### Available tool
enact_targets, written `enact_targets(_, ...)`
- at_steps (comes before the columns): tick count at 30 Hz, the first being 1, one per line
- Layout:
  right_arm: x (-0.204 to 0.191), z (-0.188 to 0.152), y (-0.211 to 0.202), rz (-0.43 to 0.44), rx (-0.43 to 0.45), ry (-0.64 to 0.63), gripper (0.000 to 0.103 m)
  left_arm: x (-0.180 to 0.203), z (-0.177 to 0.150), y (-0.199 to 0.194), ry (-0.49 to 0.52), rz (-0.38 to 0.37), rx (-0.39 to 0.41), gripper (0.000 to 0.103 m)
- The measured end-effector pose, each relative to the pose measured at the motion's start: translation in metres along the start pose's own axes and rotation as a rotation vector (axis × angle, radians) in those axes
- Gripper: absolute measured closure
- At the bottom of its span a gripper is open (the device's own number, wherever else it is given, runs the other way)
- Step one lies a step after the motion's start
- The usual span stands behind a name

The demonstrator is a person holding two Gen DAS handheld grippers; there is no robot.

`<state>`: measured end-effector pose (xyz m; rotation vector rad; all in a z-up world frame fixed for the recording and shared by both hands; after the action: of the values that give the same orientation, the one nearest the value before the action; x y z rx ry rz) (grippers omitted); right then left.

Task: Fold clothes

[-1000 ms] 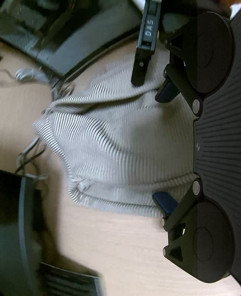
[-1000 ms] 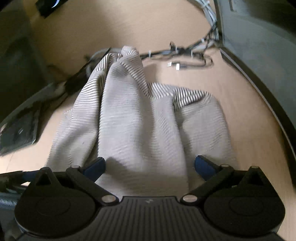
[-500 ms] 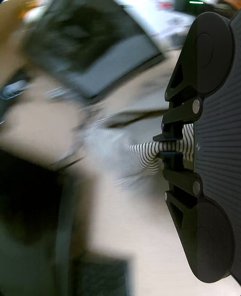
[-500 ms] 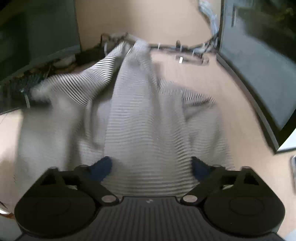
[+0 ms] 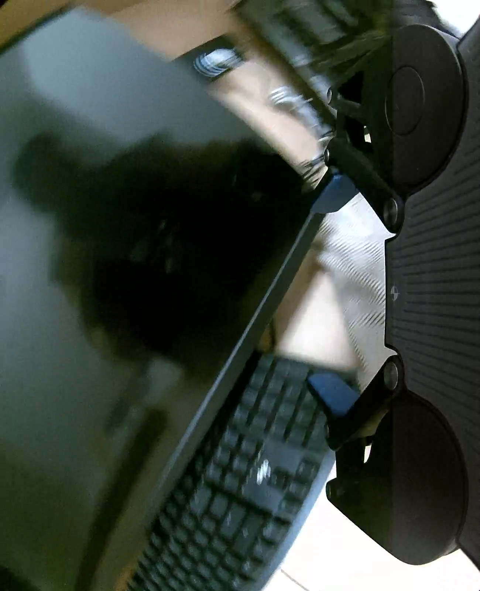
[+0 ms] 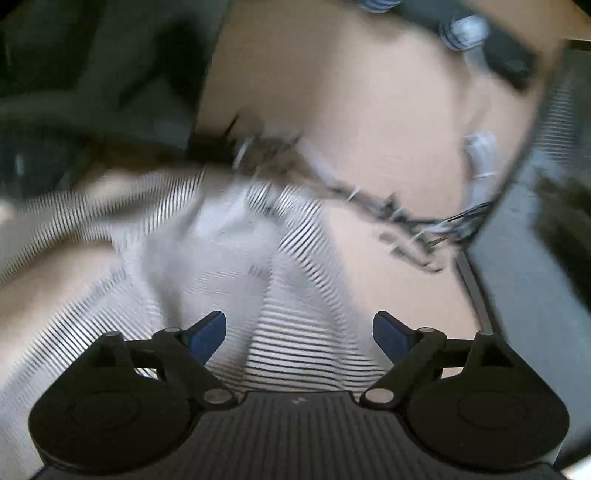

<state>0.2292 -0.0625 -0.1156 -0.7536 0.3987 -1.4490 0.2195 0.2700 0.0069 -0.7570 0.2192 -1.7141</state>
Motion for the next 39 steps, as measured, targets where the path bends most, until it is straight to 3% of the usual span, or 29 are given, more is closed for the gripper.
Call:
enact_targets(1,0.001,0.004,0.008,0.002,-0.027,-0.05,0.082,0.011,-0.004,0.0,0.044,-0.008,-0.001,0.003)
enact_targets(2,0.012,0.012,0.011,-0.013,-0.03,-0.098,0.092,0.022,-0.009,0.001,0.089,-0.015,-0.003,0.001)
enact_targets(5,0.054,0.044,0.009,-0.107,0.049,-0.208,0.092,0.052,-0.023,0.006,0.211,-0.031,-0.01,0.0)
enact_targets(7,0.082,0.068,0.019,-0.234,0.102,-0.241,0.092,0.069,-0.032,0.019,0.245,-0.027,-0.039,0.0)
enact_targets(8,0.096,0.08,0.026,-0.306,0.128,-0.252,0.082,0.077,-0.037,0.027,0.252,-0.029,-0.056,0.0)
enact_targets(10,0.117,0.096,0.035,-0.378,0.151,-0.155,0.067,0.094,-0.049,0.046,0.265,-0.043,-0.087,0.0)
enact_targets(12,0.123,0.087,0.024,-0.333,0.166,-0.079,0.037,0.114,-0.061,0.063,0.307,-0.057,-0.107,0.0)
enact_targets(13,0.124,0.079,0.015,-0.298,0.174,-0.048,0.034,0.122,-0.066,0.07,0.337,-0.068,-0.111,0.0)
enact_targets(16,0.128,0.056,-0.011,-0.193,0.197,0.046,0.035,0.144,-0.083,0.089,0.468,-0.099,-0.098,0.0)
enact_targets(19,0.121,0.024,-0.045,-0.025,0.163,0.095,0.036,0.151,-0.103,0.1,0.582,-0.104,-0.088,0.0)
enact_targets(22,0.105,-0.018,-0.071,0.139,0.074,0.146,0.042,0.142,-0.12,0.105,0.576,-0.103,-0.156,0.0)
enact_targets(24,0.086,-0.047,-0.075,0.175,-0.03,0.14,0.053,0.135,-0.12,0.098,0.546,-0.098,-0.141,0.0)
enact_targets(26,0.068,-0.076,-0.079,0.211,-0.133,0.134,0.058,0.129,-0.125,0.088,0.543,-0.089,-0.151,0.0)
enact_targets(29,0.062,-0.094,-0.095,0.249,-0.182,0.178,0.058,0.119,-0.14,0.06,0.541,-0.089,-0.155,0.0)
enact_targets(33,0.041,-0.087,-0.127,0.161,-0.094,0.048,0.058,0.107,-0.154,0.027,0.525,-0.086,-0.154,0.0)
enact_targets(35,0.021,-0.082,-0.137,0.165,-0.024,-0.051,0.052,0.103,-0.156,0.019,0.508,-0.093,-0.152,0.0)
enact_targets(37,0.002,-0.081,-0.131,0.194,-0.027,-0.104,0.049,0.097,-0.156,0.014,0.494,-0.11,-0.155,0.0)
enact_targets(38,-0.007,-0.083,-0.124,0.193,-0.038,-0.134,0.051,0.095,-0.155,0.012,0.491,-0.122,-0.162,0.0)
enact_targets(39,-0.015,-0.084,-0.116,0.178,-0.05,-0.169,0.059,0.091,-0.153,0.009,0.488,-0.139,-0.174,0.0)
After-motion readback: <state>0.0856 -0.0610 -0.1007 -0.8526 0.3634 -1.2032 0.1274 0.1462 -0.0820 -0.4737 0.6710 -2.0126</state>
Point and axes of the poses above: each gripper's, at about its wrist camera, not at the fingertips, and y roughly the way its jaws point, x to its right, z to its top, the point moved 1 cm from there along y, roughly the way its jaws point, and after that the axes turned 11 degrees about y, right-handed, at the moved point
